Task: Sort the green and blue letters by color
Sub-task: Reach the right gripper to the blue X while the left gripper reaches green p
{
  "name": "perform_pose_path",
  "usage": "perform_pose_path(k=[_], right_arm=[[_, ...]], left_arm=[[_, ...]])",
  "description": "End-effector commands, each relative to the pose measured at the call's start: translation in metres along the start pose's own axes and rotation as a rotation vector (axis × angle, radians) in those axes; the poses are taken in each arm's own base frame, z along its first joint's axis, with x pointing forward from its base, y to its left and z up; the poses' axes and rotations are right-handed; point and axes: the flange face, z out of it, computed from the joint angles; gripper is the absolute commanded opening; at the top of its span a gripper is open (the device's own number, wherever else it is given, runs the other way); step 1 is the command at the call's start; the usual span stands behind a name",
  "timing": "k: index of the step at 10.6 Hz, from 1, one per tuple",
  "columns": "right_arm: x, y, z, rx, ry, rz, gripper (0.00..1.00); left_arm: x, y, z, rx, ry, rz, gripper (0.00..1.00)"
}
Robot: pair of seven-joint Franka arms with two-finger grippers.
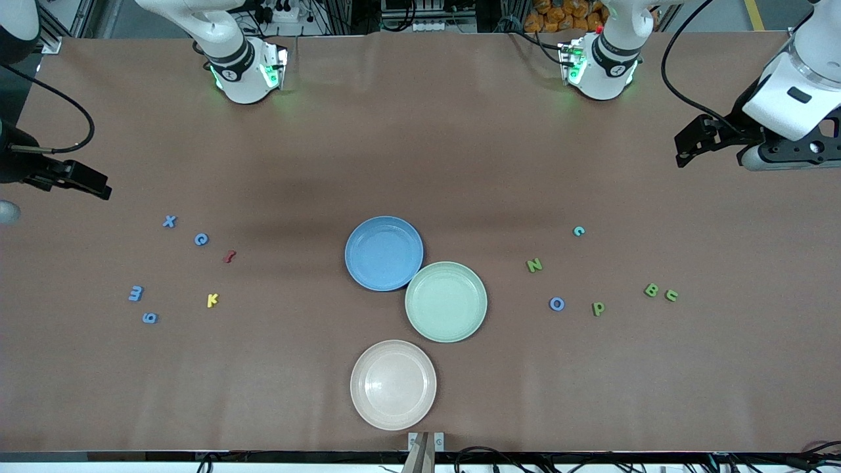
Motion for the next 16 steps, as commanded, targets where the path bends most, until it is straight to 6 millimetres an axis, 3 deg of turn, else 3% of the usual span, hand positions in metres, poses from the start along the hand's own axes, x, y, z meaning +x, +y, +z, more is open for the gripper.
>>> perform_pose_path(k=[1,3,5,7,10,13,15,16], right_arm=[[-0.004,0.004,-0.007,0.004,0.007,-0.007,1.00],[-0.004,0.004,-0.007,0.005,0.007,-0.008,1.00],[-0.003,0.003,-0.006,0.005,0.007,-0.008,1.00],[0.004,0.001,-0.004,0.010,0.034,-0.008,1.00],[0.023,-0.012,0.011,0.023,0.084,-0.022,1.00],[0.020,-0.014,0.029,0.009,0.006,-0.025,1.00],[0.025,-0.002,0.047,0.008,-0.022,-0.006,1.00],[0.027,0.004,0.061,0.004,-0.037,0.002,1.00]], left_arm=[[-0.002,0.000,-0.001,-0.010,-0.008,0.018,1.00],[0.014,-0.002,0.023,-0.015,-0.032,0.007,1.00],[0.042,0.000,0.069,-0.031,-0.042,-0.001,1.00],[0.065,-0.001,0.130,-0.048,-0.056,-0.010,1.00],[0.079,0.001,0.232,-0.067,-0.070,-0.037,1.00],[0.092,0.005,0.317,-0.063,-0.113,-0.048,0.94],[0.106,-0.001,0.365,-0.006,-0.074,-0.051,0.90],[0.112,0.002,0.375,-0.008,-0.067,-0.056,0.87]])
